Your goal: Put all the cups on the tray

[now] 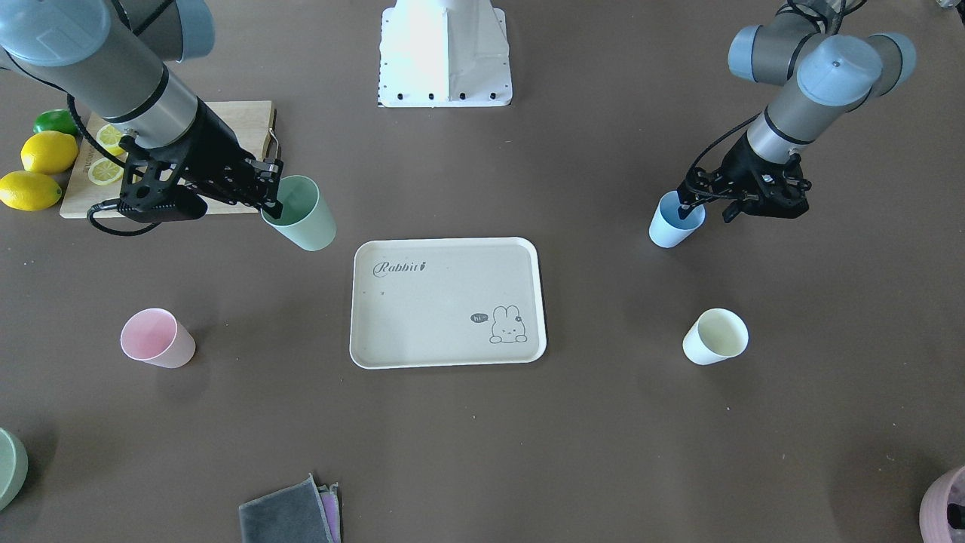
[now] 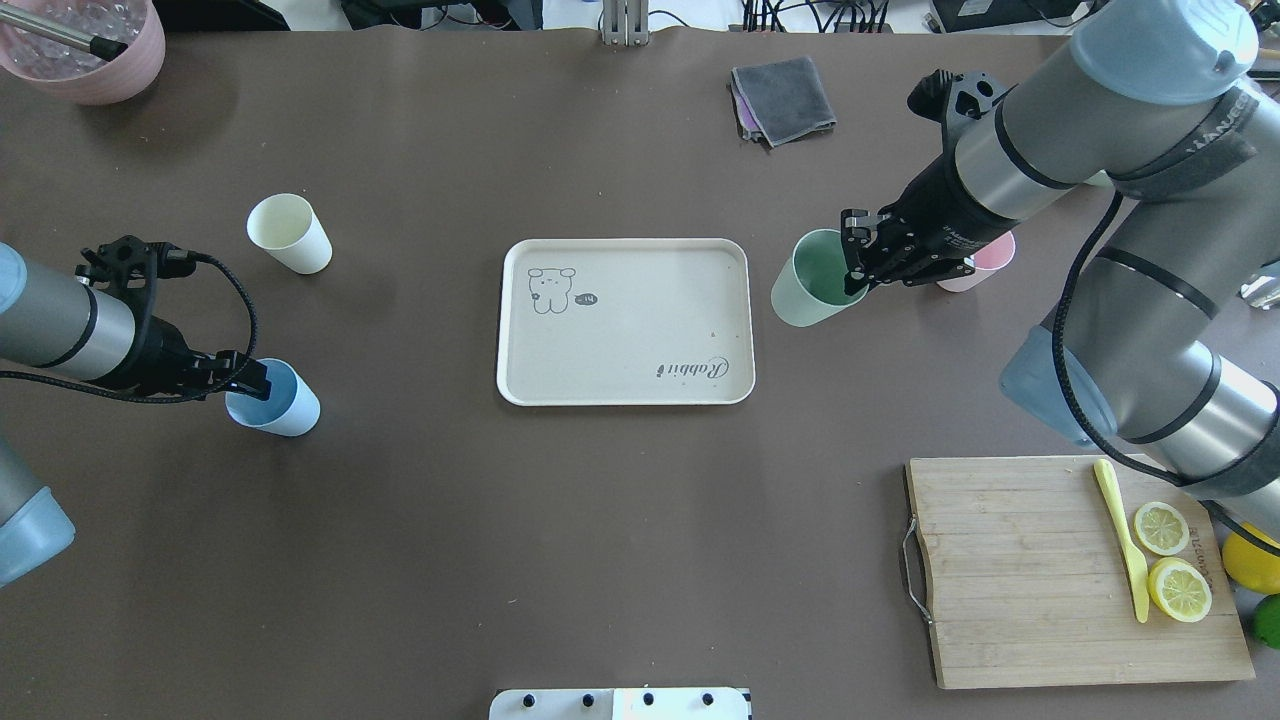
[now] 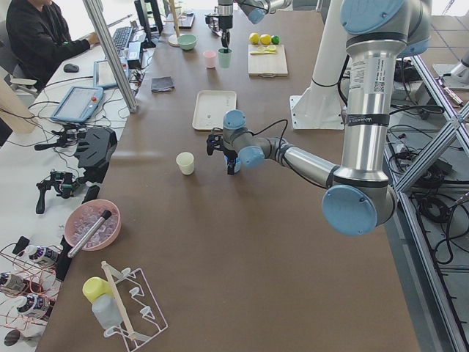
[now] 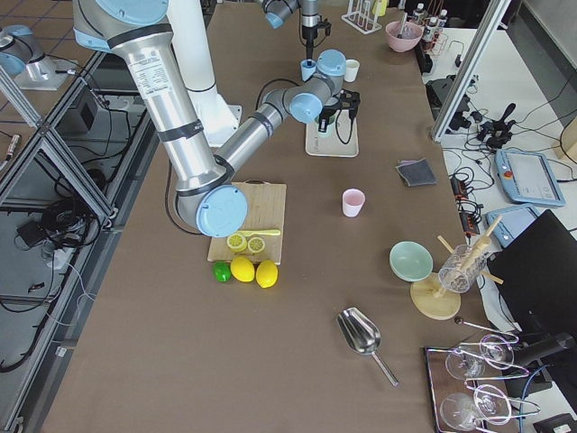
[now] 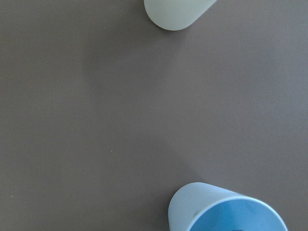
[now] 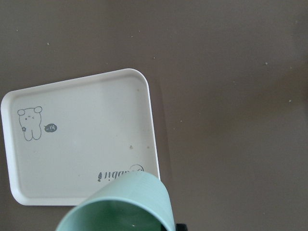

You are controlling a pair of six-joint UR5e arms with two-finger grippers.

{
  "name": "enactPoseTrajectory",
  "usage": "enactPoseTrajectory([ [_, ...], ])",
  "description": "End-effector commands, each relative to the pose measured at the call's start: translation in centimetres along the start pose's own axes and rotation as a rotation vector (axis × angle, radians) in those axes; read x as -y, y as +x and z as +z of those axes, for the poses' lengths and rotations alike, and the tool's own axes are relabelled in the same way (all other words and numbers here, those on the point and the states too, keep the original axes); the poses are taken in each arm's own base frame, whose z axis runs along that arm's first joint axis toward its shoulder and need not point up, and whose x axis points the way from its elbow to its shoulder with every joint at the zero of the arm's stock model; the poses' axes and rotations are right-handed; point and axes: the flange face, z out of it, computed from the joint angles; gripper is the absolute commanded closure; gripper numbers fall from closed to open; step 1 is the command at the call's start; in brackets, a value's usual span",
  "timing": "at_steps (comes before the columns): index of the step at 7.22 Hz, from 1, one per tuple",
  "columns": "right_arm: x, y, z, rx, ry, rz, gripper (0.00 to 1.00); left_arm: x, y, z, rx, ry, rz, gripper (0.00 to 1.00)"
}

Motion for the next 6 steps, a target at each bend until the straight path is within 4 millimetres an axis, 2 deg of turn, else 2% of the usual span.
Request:
enactPoseTrajectory([
  [1, -0.3, -1.1, 1.1, -0.015, 0.009, 0.001, 1.0, 0.3, 1.3, 1.2, -0.002, -0.005, -0.015, 1.0],
  [3, -1.2, -3.0, 3.0, -0.028, 0.014, -0.017, 1.0, 0.3, 2.7, -0.2, -0.032, -0.007, -0.006, 1.0],
  [4, -1.8, -3.8, 4.3, -0.038, 0.01, -0.028, 1.0, 3.0, 4.3, -2.0, -0.059, -0.037, -0.045, 1.0],
  [5, -2.4, -4.9, 6.0, -0.054, 0.011, -0.043, 1.0, 5.6, 8.2, -3.4, -0.045, -0.036, -0.067, 1.0],
  [6, -2.3, -5.5, 7.8, -0.074, 0.012, -0.049, 1.0, 7.3, 12.3, -4.8, -0.033, -0.04, -0.076, 1.0],
])
